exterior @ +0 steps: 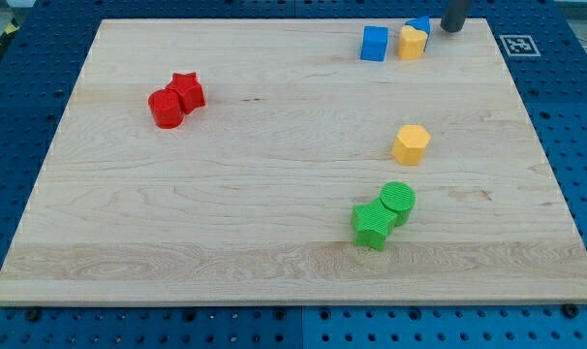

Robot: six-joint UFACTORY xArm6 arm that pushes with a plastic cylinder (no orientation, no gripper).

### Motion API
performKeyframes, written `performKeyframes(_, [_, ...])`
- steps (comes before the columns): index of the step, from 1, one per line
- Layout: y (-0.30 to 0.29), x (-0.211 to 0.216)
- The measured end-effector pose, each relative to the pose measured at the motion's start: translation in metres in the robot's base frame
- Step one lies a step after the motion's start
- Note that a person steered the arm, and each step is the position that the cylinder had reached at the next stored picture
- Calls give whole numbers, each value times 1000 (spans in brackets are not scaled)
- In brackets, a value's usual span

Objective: Separate the blue triangle from the yellow heart

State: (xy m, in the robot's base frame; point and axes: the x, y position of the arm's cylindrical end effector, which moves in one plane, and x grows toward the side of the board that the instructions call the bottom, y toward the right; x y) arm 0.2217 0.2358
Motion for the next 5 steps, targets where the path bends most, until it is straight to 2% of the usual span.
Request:
performKeyframes(2, [-1,41])
performKeyframes(5, [-19,30])
